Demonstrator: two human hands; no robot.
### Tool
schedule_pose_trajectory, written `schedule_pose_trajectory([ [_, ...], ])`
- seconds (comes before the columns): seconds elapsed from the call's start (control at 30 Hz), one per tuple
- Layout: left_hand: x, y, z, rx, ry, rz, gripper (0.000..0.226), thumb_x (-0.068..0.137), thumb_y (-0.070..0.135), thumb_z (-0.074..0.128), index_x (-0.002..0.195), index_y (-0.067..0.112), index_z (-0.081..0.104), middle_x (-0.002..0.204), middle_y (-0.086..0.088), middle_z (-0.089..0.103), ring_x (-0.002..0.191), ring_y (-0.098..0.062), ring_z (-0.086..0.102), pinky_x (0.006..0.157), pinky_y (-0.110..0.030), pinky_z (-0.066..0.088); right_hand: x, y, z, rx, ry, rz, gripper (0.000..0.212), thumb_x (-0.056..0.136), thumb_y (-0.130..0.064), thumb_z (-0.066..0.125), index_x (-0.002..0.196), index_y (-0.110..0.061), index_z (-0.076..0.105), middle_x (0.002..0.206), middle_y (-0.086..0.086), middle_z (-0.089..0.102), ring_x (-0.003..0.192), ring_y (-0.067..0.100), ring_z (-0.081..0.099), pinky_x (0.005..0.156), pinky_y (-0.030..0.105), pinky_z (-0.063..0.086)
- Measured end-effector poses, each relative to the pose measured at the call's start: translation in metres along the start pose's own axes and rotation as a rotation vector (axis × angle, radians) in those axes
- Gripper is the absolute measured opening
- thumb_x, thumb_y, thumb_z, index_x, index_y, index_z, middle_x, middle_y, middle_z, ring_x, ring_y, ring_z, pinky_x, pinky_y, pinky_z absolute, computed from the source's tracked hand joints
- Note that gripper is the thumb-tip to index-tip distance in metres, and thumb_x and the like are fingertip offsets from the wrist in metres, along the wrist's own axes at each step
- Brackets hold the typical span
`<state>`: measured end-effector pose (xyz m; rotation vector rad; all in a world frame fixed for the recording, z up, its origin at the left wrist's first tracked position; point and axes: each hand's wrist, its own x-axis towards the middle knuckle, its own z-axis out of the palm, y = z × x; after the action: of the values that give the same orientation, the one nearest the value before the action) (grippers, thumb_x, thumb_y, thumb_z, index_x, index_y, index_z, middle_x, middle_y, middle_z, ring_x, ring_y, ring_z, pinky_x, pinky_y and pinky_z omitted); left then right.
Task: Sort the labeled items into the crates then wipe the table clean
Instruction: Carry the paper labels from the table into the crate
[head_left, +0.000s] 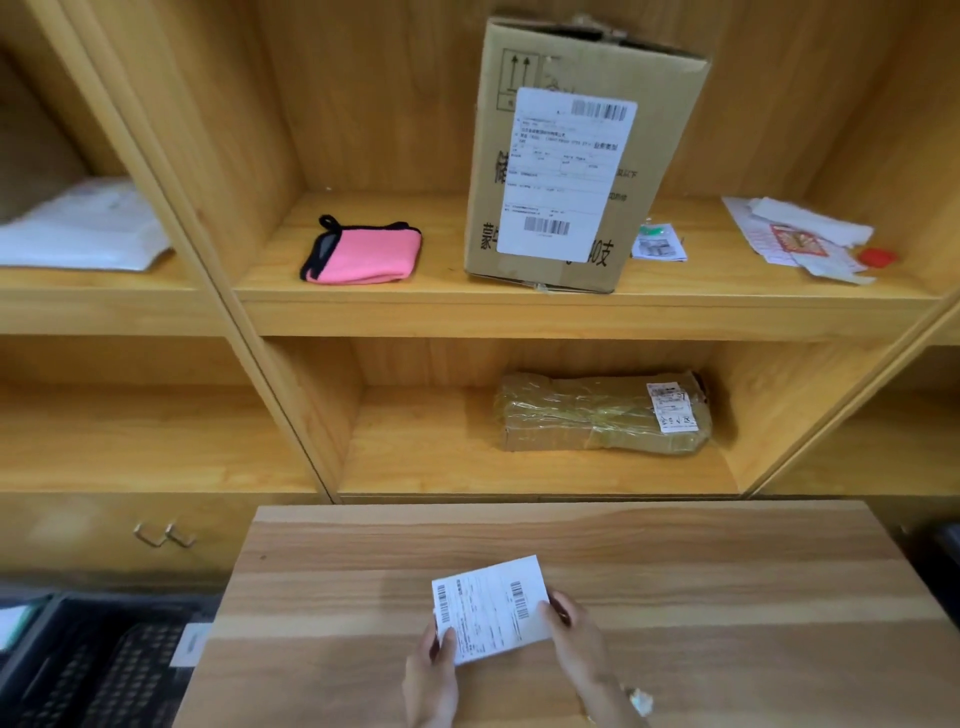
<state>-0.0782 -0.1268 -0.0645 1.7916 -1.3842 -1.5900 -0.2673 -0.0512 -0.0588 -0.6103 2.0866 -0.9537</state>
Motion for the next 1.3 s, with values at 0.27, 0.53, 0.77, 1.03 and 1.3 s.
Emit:
schedule_pose_trajectory([
  [0.27, -0.004, -0.034, -0.092, -0.064, -0.047, 0.079, 0.046, 0.076, 0.045, 0.061, 0.119, 0.031, 0.069, 0.1, 0.014, 0.076, 0.098, -0.004, 0.07, 0.097, -0.037, 0.052, -0.059, -0.025, 0.06, 0.049, -0.028, -0.106, 0.021, 0.095, -0.021, 0.064, 0.103, -0.039, 0.068, 0.095, -0.027, 0.075, 0.098, 0.005, 0.071, 0.077, 0.013, 0.05],
  [0.53, -0.052, -0.058, -0.22, -0.032, -0.047, 0.14, 0.023, 0.097, 0.02, 0.057, 0.112, 0.035, 0.066, 0.102, 0.016, 0.075, 0.098, -0.002, 0.07, 0.088, -0.028, 0.055, -0.15, -0.055, 0.149, 0.037, -0.065, -0.11, 0.016, 0.095, -0.017, 0.064, 0.102, -0.031, 0.069, 0.076, -0.037, 0.07, 0.076, -0.015, 0.066, 0.068, 0.004, 0.046],
  [0.77, -0.076, -0.09, -0.314, -0.032, -0.003, 0.024, 0.032, 0.096, 0.039, 0.056, 0.126, 0.031, 0.062, 0.118, 0.013, 0.07, 0.112, -0.011, 0.064, 0.098, -0.033, 0.048, -0.21, -0.073, 0.221, 0.019, -0.08, -0.122, 0.017, 0.094, -0.015, 0.066, 0.091, -0.031, 0.07, 0.071, -0.019, 0.074, 0.071, 0.004, 0.066, 0.075, 0.031, 0.053],
  [1.03, -0.096, -0.11, -0.406, -0.057, 0.096, 0.033, 0.03, 0.097, 0.031, 0.056, 0.126, 0.028, 0.065, 0.114, 0.008, 0.073, 0.1, -0.009, 0.066, 0.085, -0.023, 0.043, -0.266, -0.106, 0.296, -0.031, -0.118, -0.136, 0.012, 0.093, -0.026, 0.066, 0.102, -0.034, 0.065, 0.096, -0.012, 0.072, 0.088, 0.004, 0.068, 0.088, 0.036, 0.056],
  [1.3, -0.091, -0.111, -0.463, -0.074, 0.187, 0.049, 0.02, 0.096, 0.03, 0.057, 0.113, 0.026, 0.068, 0.107, 0.005, 0.074, 0.092, -0.009, 0.066, 0.078, -0.025, 0.043, -0.28, -0.136, 0.354, -0.084, -0.171, -0.156, 0.019, 0.095, -0.029, 0.063, 0.113, -0.023, 0.064, 0.113, 0.0, 0.07, 0.097, 0.014, 0.066, 0.083, 0.027, 0.052],
])
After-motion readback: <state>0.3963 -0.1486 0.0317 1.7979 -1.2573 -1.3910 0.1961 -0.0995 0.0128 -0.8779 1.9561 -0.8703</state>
